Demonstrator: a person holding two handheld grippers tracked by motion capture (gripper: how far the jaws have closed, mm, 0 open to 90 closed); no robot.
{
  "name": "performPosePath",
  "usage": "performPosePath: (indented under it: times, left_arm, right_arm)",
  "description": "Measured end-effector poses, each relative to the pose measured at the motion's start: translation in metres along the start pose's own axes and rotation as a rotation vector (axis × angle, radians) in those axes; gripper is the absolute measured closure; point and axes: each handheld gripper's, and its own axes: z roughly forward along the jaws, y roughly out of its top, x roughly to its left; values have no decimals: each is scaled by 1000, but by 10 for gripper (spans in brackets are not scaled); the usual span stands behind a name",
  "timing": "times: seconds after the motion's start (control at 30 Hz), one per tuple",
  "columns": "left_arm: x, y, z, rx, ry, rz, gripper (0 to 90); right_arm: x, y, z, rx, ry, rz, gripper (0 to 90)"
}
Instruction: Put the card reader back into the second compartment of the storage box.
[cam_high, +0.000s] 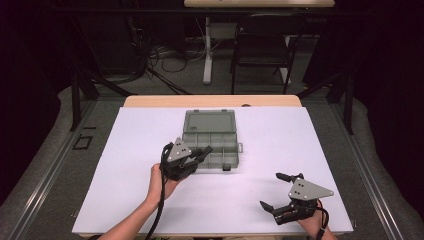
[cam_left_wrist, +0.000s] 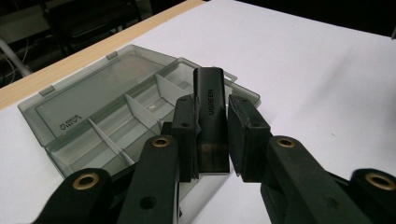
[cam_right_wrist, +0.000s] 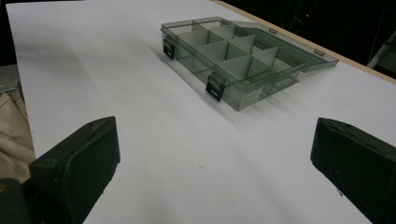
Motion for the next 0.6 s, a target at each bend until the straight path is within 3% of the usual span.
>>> performPosePath:
  times: [0.6]
  left_arm:
    - [16, 9, 13, -24, 36, -25, 739]
  right_arm:
    - [-1, 0, 2, 10, 4, 4, 9]
